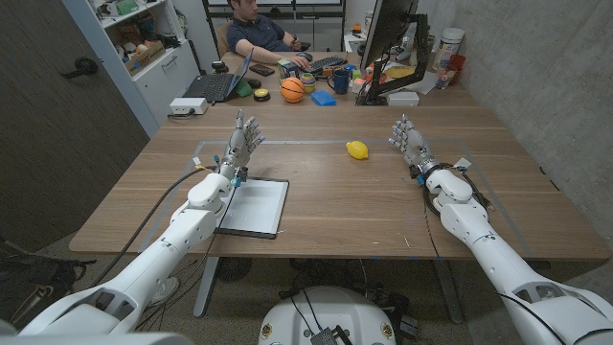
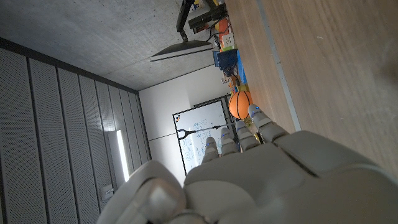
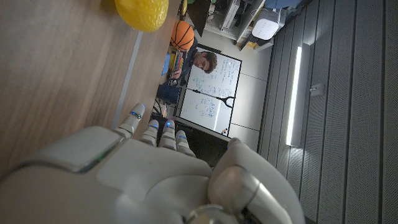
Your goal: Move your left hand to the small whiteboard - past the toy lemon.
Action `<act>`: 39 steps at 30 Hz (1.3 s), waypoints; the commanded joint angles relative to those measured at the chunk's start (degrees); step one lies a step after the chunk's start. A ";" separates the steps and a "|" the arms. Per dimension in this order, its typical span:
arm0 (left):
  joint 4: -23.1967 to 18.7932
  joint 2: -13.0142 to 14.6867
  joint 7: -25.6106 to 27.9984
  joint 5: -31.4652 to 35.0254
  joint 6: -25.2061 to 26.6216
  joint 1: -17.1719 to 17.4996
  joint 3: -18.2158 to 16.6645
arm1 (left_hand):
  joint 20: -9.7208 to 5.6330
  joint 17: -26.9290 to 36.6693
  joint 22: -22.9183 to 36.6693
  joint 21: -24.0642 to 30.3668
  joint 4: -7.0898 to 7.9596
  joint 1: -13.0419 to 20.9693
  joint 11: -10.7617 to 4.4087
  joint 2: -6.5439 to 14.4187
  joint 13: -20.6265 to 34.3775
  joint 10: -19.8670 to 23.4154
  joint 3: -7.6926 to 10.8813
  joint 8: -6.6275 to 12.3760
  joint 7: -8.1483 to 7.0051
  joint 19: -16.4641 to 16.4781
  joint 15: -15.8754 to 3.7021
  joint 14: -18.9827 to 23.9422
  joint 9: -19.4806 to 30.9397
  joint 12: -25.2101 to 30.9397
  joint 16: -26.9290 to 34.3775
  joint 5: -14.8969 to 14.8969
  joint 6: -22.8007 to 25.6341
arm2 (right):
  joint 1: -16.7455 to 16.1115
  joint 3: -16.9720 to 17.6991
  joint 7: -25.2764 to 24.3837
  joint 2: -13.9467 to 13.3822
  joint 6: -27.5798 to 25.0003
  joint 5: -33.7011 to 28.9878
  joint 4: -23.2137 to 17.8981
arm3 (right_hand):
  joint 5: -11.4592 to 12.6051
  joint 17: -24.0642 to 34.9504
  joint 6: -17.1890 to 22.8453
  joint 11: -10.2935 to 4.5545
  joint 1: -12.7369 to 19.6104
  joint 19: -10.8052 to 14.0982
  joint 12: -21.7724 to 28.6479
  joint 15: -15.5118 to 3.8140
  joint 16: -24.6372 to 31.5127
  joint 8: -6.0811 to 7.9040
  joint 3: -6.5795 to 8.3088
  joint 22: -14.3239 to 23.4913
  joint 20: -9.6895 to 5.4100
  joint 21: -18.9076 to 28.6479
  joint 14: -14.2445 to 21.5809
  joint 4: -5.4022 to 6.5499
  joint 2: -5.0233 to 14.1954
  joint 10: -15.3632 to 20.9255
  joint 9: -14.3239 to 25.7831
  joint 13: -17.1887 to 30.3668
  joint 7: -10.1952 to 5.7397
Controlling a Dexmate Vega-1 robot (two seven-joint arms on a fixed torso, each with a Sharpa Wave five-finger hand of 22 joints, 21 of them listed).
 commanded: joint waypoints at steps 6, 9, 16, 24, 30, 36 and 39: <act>0.29 -0.20 0.10 0.37 0.18 -0.56 0.25 | -0.09 0.28 0.15 -0.21 0.08 -0.25 -0.02 1.01 0.21 -0.47 -0.34 0.28 -0.07 0.66 0.17 -0.33 0.30 0.29 0.14 0.24 -0.32 | 0.58 0.01 0.62 0.13 0.69 0.05 1.15 | 0.30 0.18 -0.28 0.06 -0.51 0.43 0.09 0.17 -0.20 0.40 -0.15 0.13 0.18 -0.25 0.07 0.24 0.51 -0.15 0.17 0.26 0.10; 0.36 -0.28 0.11 0.38 0.25 -0.67 0.30 | -0.07 0.28 0.15 -0.25 0.07 -0.24 -0.09 1.01 0.21 -0.54 -0.38 0.27 -0.10 0.67 0.14 -0.33 0.30 0.27 0.14 0.26 -0.34 | 0.65 0.05 0.69 0.15 0.67 0.12 1.33 | 0.30 0.18 -0.31 0.06 -0.52 0.44 0.09 0.18 -0.21 0.39 -0.15 0.13 0.19 -0.29 0.09 0.23 0.50 -0.14 0.17 0.26 0.13; 0.26 -0.34 0.33 0.56 0.38 -0.81 0.39 | -0.08 0.27 0.15 -0.32 0.07 -0.24 -0.10 1.02 0.21 -0.54 -0.45 0.28 -0.11 0.72 0.13 -0.32 0.30 0.28 0.14 0.28 -0.32 | 1.10 0.03 1.11 0.24 0.97 0.15 2.12 | 0.31 0.18 -0.30 0.09 -0.55 0.45 0.04 0.20 -0.28 0.39 -0.16 0.13 0.20 -0.40 0.04 0.22 0.47 -0.24 0.17 0.26 0.17; -0.14 -0.30 0.81 0.58 0.59 -0.52 0.33 | -0.10 0.27 0.16 -0.43 0.06 -0.23 -0.07 1.02 0.21 -0.50 -0.54 0.30 -0.06 0.73 0.15 -0.32 0.30 0.30 0.14 0.32 -0.29 | 1.63 -0.05 1.57 0.31 0.92 0.25 2.78 | 0.32 0.18 -0.28 0.14 -0.60 0.50 0.05 0.15 -0.32 0.40 -0.18 0.13 0.18 -0.51 0.04 0.21 0.45 -0.23 0.17 0.26 0.14; -0.04 -0.36 0.78 0.66 0.60 -0.62 0.43 | -0.11 0.27 0.16 -0.51 0.05 -0.22 -0.15 1.04 0.21 -0.52 -0.61 0.30 -0.07 0.75 0.09 -0.29 0.30 0.29 0.15 0.35 -0.29 | 1.86 -0.14 2.02 0.24 0.96 0.26 3.11 | 0.33 0.18 -0.28 0.28 -0.62 0.52 0.07 0.19 -0.35 0.40 -0.17 0.13 0.20 -0.61 0.07 0.20 0.45 -0.18 0.17 0.26 0.14; 0.02 -0.36 0.81 0.84 0.57 -0.74 0.50 | -0.14 0.27 0.17 -0.59 0.05 -0.22 -0.06 1.04 0.21 -0.57 -0.68 0.29 -0.14 0.77 0.11 -0.29 0.29 0.28 0.14 0.37 -0.33 | 1.86 -0.02 1.98 0.30 1.11 0.35 3.25 | 0.34 0.18 -0.27 0.31 -0.62 0.56 0.07 0.20 -0.37 0.40 -0.16 0.14 0.21 -0.68 0.11 0.19 0.46 -0.17 0.17 0.26 0.19; 0.14 -0.47 0.83 0.92 0.40 -0.84 0.53 | -0.11 0.27 0.17 -0.63 0.05 -0.21 -0.06 1.04 0.21 -0.59 -0.72 0.29 -0.11 0.79 0.11 -0.30 0.29 0.28 0.14 0.39 -0.33 | 1.96 0.05 1.95 0.40 1.23 0.41 3.47 | 0.35 0.18 -0.24 0.30 -0.63 0.59 0.09 0.14 -0.36 0.42 -0.16 0.14 0.21 -0.71 0.17 0.19 0.47 -0.12 0.16 0.26 0.22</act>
